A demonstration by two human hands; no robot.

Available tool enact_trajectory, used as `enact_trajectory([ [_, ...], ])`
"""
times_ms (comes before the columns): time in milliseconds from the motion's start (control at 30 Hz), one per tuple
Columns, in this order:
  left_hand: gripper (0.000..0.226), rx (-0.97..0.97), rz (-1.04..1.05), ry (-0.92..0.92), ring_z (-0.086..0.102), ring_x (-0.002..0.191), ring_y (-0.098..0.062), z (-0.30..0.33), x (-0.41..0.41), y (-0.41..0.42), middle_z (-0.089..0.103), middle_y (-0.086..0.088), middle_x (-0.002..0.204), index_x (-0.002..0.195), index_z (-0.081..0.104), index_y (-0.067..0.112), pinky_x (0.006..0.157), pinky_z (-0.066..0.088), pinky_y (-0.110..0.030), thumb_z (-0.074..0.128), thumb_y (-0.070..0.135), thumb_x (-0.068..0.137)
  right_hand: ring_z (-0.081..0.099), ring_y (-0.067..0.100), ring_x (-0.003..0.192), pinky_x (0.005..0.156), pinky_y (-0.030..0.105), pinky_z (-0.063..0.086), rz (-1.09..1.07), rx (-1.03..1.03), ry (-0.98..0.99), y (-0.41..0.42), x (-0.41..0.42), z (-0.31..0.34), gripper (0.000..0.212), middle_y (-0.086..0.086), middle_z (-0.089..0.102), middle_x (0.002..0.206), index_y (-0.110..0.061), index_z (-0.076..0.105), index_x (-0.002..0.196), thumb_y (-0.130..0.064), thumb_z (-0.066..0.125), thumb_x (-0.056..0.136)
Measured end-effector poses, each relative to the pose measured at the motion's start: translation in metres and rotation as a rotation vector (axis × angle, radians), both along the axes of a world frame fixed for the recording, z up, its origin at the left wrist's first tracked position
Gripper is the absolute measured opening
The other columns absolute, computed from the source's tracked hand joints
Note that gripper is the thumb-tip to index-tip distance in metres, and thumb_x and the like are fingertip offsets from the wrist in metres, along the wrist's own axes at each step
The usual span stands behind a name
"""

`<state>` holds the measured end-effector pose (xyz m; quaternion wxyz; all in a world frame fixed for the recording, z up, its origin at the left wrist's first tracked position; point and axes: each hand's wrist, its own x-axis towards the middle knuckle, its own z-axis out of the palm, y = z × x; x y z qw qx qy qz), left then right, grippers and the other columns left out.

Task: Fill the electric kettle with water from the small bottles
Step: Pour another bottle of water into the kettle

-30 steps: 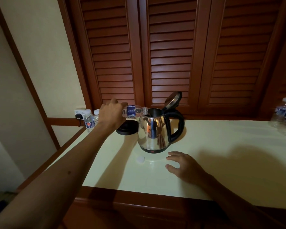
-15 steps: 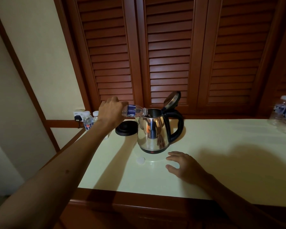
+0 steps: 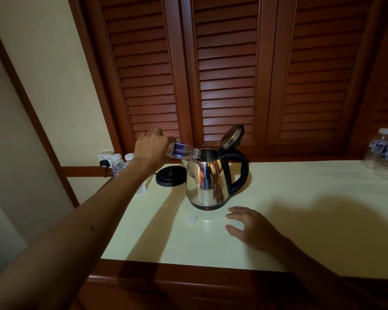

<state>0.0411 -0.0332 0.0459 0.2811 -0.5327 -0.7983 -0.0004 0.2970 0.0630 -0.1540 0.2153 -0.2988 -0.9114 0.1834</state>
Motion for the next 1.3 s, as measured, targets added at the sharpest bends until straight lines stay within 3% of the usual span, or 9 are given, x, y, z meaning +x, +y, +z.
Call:
enact_trajectory([
  [367, 0.063, -0.04, 0.015, 0.015, 0.051, 0.118, -0.03, 0.004, 0.001, 0.007, 0.049, -0.013, 0.128, 0.145, 0.043, 0.033, 0.102, 0.042, -0.042, 0.069, 0.037, 0.088, 0.037, 0.002, 0.132, 0.103, 0.013, 0.021, 0.0, 0.008, -0.011, 0.001, 0.0, -0.001, 0.043, -0.013, 0.047, 0.143, -0.026, 0.061, 0.127, -0.046, 0.058, 0.089],
  [533, 0.058, -0.024, -0.016, 0.078, 0.05, 0.119, -0.03, 0.007, 0.002, 0.009, 0.051, -0.012, 0.125, 0.142, 0.047, 0.034, 0.099, 0.043, -0.04, 0.069, 0.037, 0.088, 0.038, 0.002, 0.132, 0.101, 0.013, 0.021, -0.001, 0.005, -0.002, 0.001, -0.001, -0.001, 0.043, -0.012, 0.048, 0.143, -0.026, 0.061, 0.126, -0.045, 0.059, 0.089],
  [733, 0.056, -0.037, -0.048, 0.165, 0.048, 0.122, -0.029, 0.017, 0.007, 0.015, 0.05, -0.012, 0.127, 0.142, 0.048, 0.033, 0.108, 0.037, -0.042, 0.068, 0.035, 0.09, 0.038, 0.002, 0.132, 0.103, 0.013, 0.022, 0.008, -0.005, 0.001, 0.003, -0.001, -0.002, 0.043, -0.012, 0.049, 0.142, -0.026, 0.062, 0.126, -0.047, 0.059, 0.088],
  [1000, 0.051, -0.031, -0.088, 0.212, 0.045, 0.125, -0.029, 0.019, 0.014, 0.019, 0.047, -0.013, 0.13, 0.141, 0.05, 0.027, 0.104, 0.039, -0.038, 0.065, 0.031, 0.092, 0.04, 0.002, 0.13, 0.102, 0.01, 0.021, 0.027, 0.028, 0.033, 0.002, 0.001, -0.003, 0.042, -0.01, 0.051, 0.14, -0.024, 0.063, 0.124, -0.045, 0.061, 0.087],
  [1100, 0.054, -0.03, -0.104, 0.239, 0.044, 0.127, -0.03, 0.019, 0.015, 0.02, 0.047, -0.014, 0.132, 0.141, 0.05, 0.026, 0.106, 0.038, -0.039, 0.068, 0.028, 0.09, 0.044, 0.006, 0.128, 0.109, 0.022, 0.033, 0.04, 0.032, 0.059, 0.002, 0.002, -0.004, 0.046, -0.007, 0.055, 0.137, -0.021, 0.066, 0.121, -0.048, 0.06, 0.084],
  [1233, 0.053, -0.017, -0.117, 0.257, 0.044, 0.125, -0.03, 0.017, 0.013, 0.019, 0.048, -0.013, 0.132, 0.141, 0.05, 0.027, 0.106, 0.038, -0.04, 0.066, 0.027, 0.091, 0.044, 0.004, 0.128, 0.102, 0.008, 0.023, 0.047, 0.043, 0.056, 0.002, 0.003, -0.003, 0.043, -0.007, 0.055, 0.136, -0.021, 0.066, 0.12, -0.045, 0.063, 0.085],
  [1300, 0.052, -0.008, -0.107, 0.239, 0.046, 0.123, -0.03, 0.014, 0.012, 0.018, 0.05, -0.013, 0.129, 0.14, 0.051, 0.027, 0.104, 0.039, -0.039, 0.066, 0.028, 0.09, 0.045, 0.004, 0.128, 0.106, 0.014, 0.029, 0.052, 0.037, 0.065, 0.003, 0.002, -0.004, 0.046, -0.007, 0.056, 0.136, -0.021, 0.067, 0.119, -0.048, 0.061, 0.083],
])
